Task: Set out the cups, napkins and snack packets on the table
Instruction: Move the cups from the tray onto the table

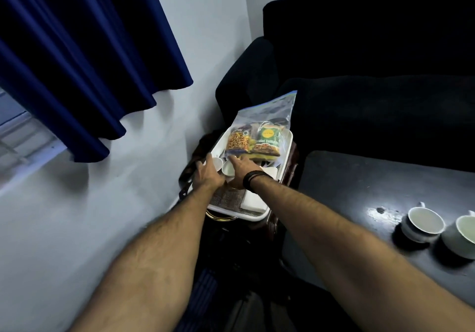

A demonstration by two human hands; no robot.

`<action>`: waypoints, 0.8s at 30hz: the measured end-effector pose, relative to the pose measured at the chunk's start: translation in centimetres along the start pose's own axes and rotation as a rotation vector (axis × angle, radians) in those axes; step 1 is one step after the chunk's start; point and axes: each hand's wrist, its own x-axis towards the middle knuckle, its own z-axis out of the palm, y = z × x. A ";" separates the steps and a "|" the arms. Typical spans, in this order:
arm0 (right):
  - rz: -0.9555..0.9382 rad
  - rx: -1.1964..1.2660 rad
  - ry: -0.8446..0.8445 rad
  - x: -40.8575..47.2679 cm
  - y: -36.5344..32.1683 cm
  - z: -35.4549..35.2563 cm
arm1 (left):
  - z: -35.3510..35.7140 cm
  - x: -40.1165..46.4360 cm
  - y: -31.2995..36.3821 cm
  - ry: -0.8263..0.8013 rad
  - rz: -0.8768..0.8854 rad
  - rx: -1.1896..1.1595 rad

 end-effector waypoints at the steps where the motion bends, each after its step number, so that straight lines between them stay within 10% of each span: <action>1: 0.003 -0.002 -0.006 0.5 -0.1 0.3 | 0.0 0.6 0.0 -0.014 0.009 0.001; 12: -0.033 0.066 0.051 -0.2 0.7 0.4 | 0.7 0.9 0.1 0.037 0.055 0.027; 24: 0.147 0.243 0.426 -9.4 11.5 -14.4 | 0.2 -5.7 13.1 0.216 0.422 -0.066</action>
